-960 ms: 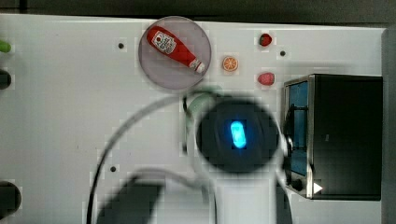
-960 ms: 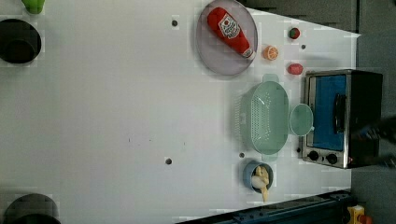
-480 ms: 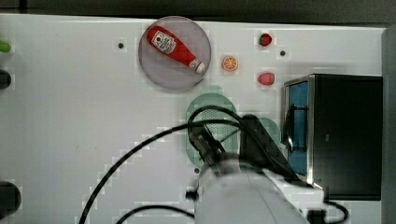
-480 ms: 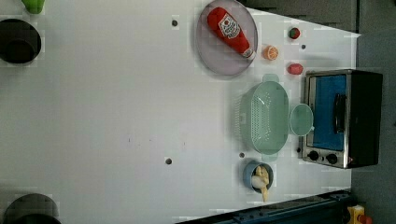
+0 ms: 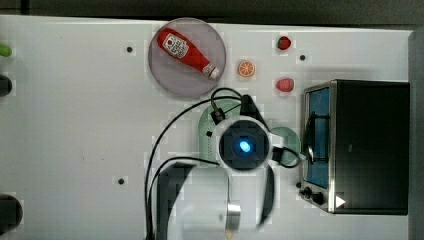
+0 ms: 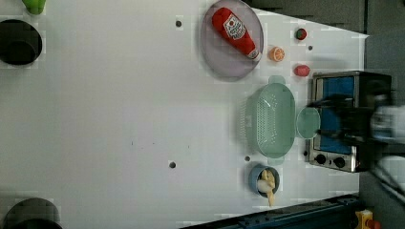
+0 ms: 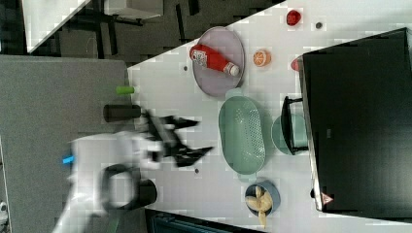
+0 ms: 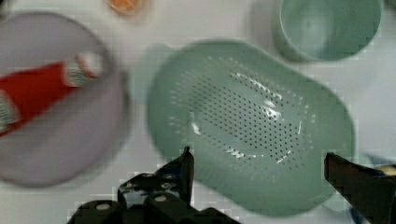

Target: Drag strainer right to left.

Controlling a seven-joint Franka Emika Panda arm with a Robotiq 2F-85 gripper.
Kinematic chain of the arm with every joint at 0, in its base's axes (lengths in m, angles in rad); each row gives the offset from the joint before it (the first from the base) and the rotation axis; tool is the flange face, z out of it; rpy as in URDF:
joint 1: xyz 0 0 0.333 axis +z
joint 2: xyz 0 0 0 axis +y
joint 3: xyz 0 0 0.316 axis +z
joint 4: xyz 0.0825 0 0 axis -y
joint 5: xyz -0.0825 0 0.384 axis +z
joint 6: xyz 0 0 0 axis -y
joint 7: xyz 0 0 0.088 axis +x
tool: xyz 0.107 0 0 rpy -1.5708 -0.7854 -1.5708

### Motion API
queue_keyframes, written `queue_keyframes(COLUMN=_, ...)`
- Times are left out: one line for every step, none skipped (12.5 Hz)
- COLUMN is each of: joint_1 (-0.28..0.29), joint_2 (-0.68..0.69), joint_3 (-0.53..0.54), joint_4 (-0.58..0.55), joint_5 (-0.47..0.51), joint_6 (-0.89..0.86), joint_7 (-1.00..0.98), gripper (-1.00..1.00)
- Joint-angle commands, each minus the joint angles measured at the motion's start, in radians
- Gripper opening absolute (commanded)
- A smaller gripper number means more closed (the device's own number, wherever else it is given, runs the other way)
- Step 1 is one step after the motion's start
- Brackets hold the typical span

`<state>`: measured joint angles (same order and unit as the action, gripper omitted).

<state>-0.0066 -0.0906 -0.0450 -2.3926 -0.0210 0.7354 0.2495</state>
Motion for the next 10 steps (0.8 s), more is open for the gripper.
queue_keyframes(joint_1=0.000, joint_2=0.099, joint_3=0.013, joint_4=-0.077, joint_5=0.013, joint_6=0.161, joint_7=0.238, gripper=1.00)
queue_keyframes(joint_1=0.002, joint_2=0.155, joint_3=0.015, joint_4=-0.083, joint_5=0.013, joint_6=0.231, joint_7=0.302, gripper=1.00)
queue_keyframes(joint_1=0.006, joint_2=0.210, joint_3=0.020, joint_4=-0.085, joint_5=0.013, joint_6=0.280, joint_7=0.360, gripper=1.00)
queue_keyframes(joint_1=0.011, joint_2=0.262, joint_3=0.029, joint_4=-0.085, joint_5=0.013, joint_6=0.321, joint_7=0.433, gripper=1.00)
queue_keyframes(joint_1=0.017, joint_2=0.312, joint_3=0.040, joint_4=-0.083, joint_5=0.013, joint_6=0.372, joint_7=0.509, gripper=1.00)
queue_keyframes(joint_1=0.024, joint_2=0.357, joint_3=0.051, joint_4=-0.083, joint_5=0.013, joint_6=0.430, joint_7=0.557, gripper=1.00)
queue_keyframes(joint_1=0.033, joint_2=0.395, joint_3=0.059, joint_4=-0.083, joint_5=0.013, joint_6=0.496, joint_7=0.566, gripper=1.00)
queue_keyframes(joint_1=0.040, joint_2=0.428, joint_3=0.062, joint_4=-0.084, joint_5=0.013, joint_6=0.547, joint_7=0.566, gripper=1.00)
queue_keyframes(joint_1=0.047, joint_2=0.455, joint_3=0.063, joint_4=-0.082, joint_5=0.013, joint_6=0.576, joint_7=0.566, gripper=1.00)
queue_keyframes(joint_1=0.055, joint_2=0.477, joint_3=0.063, joint_4=-0.081, joint_5=0.013, joint_6=0.580, joint_7=0.566, gripper=1.00)
